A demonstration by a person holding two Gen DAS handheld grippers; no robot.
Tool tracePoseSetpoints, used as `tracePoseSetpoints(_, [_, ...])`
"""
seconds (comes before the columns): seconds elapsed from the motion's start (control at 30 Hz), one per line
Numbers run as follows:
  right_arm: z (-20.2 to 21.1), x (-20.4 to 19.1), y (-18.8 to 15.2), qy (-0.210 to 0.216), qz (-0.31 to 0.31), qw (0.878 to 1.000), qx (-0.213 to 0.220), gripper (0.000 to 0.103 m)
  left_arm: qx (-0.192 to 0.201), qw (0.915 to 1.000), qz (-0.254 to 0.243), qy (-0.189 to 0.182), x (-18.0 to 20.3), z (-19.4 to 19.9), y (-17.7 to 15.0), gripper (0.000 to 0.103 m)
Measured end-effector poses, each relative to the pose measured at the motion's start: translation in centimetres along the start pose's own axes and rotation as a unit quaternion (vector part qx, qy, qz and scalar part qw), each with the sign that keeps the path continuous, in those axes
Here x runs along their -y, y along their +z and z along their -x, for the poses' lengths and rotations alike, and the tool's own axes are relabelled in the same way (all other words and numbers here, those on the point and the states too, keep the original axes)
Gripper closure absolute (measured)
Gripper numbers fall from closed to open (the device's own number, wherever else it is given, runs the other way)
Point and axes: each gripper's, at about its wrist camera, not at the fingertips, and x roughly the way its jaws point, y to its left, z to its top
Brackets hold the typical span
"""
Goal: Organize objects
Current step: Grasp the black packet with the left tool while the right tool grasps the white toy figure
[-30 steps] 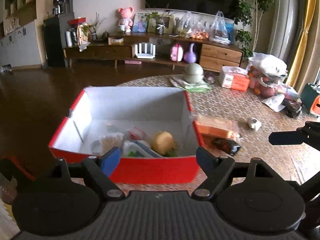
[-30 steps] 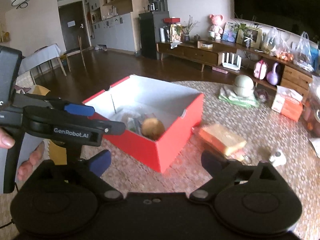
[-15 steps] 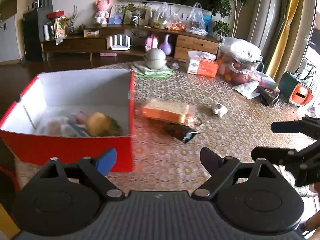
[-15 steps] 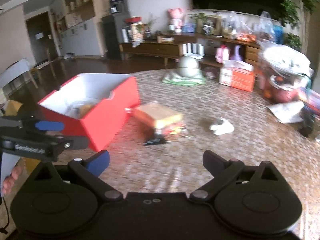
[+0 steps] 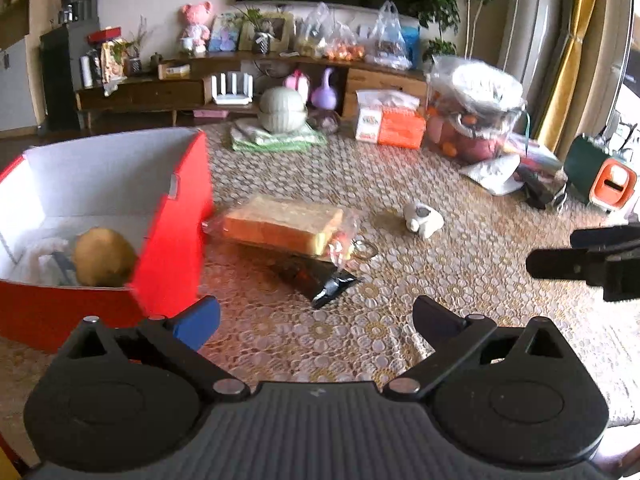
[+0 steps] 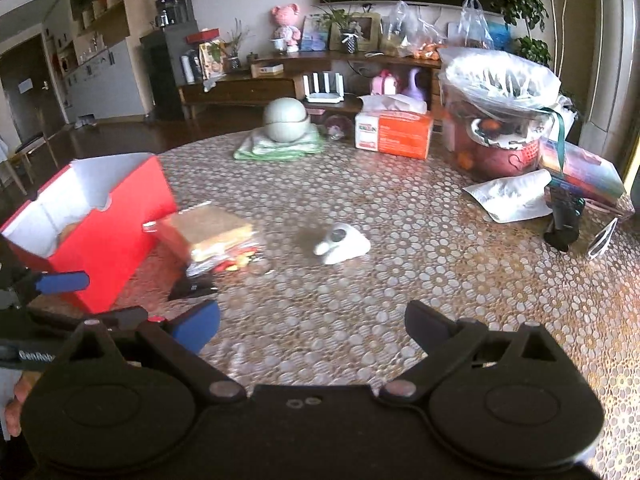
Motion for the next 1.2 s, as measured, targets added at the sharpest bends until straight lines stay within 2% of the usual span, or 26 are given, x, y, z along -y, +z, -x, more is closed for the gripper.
tracePoseSetpoints(0.1, [-1.6,0.7,0.5,-0.004,0.006,1.0,-0.006,0.004,0.0,0.9997,-0.012,0.02,0.7,-1.8,0.0,0.0])
tracePoseSetpoints(0.47, [-8.9,2.8,2.5,-0.017,0.003,0.999,-0.031,0.006,-0.016,0.9989,0.007,0.043,0.6,-8.5,0.5,0.0])
tracePoseSetpoints(0.83, [-15.0,2.7,3.6,-0.019,-0.004,0.998,-0.055,0.009,-0.013,0.9983,0.012,0.055,0.5,-11.7,0.5,0.0])
tracePoseSetpoints(1.0, [-16.0,2.5,3.6,-0.014,-0.008,0.998,-0.058,0.014,-0.006,0.9984,0.013,0.055,0.4,-12.1,0.3,0.0])
tracePoseSetpoints(1.07, [-16.1,2.3,3.7,-0.018,-0.001,0.998,-0.056,0.021,-0.001,0.9986,0.013,0.052,0.3,-12.0,0.3,0.001])
tracePoseSetpoints(1.13, [-16.1,2.1,3.9,-0.021,0.003,0.998,-0.054,0.027,-0.001,0.9989,0.013,0.045,0.3,-12.0,0.4,0.005])
tracePoseSetpoints(1.2, [-16.1,1.9,3.9,-0.024,0.007,0.998,-0.053,0.032,0.0,0.9993,0.012,0.037,0.3,-11.9,0.4,0.013])
